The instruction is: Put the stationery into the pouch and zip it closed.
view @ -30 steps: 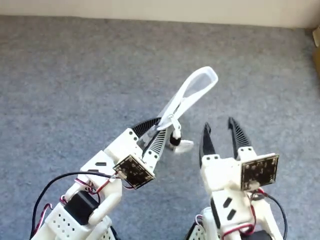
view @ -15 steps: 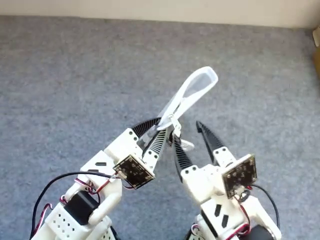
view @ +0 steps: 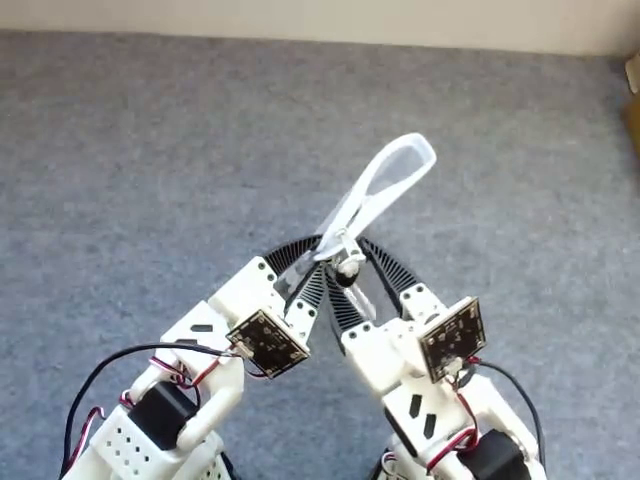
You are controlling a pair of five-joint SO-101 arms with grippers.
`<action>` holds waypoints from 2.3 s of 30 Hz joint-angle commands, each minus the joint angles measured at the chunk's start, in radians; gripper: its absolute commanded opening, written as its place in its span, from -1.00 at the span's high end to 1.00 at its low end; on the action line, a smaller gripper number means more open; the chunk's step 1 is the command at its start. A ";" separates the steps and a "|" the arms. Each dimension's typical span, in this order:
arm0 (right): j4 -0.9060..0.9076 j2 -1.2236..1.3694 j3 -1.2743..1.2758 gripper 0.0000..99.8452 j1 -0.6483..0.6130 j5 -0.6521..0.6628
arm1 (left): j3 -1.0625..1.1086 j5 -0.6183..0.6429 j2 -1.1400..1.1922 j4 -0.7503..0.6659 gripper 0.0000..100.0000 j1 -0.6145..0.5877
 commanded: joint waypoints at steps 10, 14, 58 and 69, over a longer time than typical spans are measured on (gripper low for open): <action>-0.025 -0.002 -0.004 0.92 0.119 0.000 | -0.021 0.011 0.002 0.021 0.99 -0.027; -0.033 -0.002 -0.001 0.92 0.171 0.000 | -0.021 0.011 0.002 0.021 0.99 -0.027; -0.294 0.005 0.116 0.92 0.501 -0.008 | -0.019 0.011 -0.199 0.167 0.99 -0.027; -0.294 0.005 0.113 0.99 0.516 -0.008 | -0.030 0.011 -0.303 0.261 0.99 -0.028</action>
